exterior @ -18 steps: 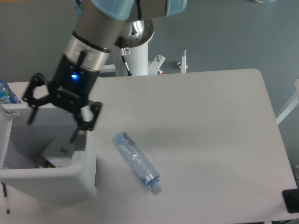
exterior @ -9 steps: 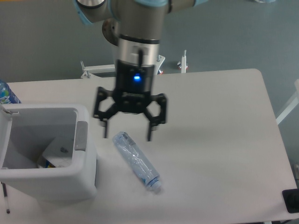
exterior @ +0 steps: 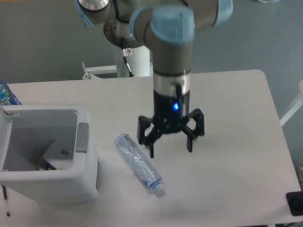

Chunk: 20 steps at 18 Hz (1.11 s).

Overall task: Place the trash in the trash can
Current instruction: 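Open the gripper to release the tissue and rise away from bin, then lower the gripper onto the clear plastic bottle's middle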

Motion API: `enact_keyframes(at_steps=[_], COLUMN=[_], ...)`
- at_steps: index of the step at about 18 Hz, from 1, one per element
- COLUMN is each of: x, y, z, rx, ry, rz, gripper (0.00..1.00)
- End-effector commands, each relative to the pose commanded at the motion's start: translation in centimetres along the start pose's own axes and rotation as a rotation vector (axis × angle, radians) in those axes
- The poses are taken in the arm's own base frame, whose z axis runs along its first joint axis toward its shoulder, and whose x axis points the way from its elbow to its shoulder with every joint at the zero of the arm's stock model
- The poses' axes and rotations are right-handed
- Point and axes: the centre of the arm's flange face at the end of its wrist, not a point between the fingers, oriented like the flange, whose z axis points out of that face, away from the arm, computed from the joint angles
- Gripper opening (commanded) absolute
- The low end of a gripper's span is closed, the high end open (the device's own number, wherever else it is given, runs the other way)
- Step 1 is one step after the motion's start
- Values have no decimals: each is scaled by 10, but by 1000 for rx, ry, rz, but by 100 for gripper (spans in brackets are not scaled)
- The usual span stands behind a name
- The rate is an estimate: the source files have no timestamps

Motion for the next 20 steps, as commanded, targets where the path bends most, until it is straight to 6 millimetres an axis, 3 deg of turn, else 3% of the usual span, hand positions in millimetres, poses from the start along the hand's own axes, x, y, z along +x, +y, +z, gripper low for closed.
enact_keyframes(at_steps=[5, 14, 20], x=[-2, 20, 20], y=[11, 32, 43], z=[70, 121, 158], rx=[-150, -244, -299], ry=[33, 46, 23], rz=[-19, 2, -3], gripper=[100, 100, 100])
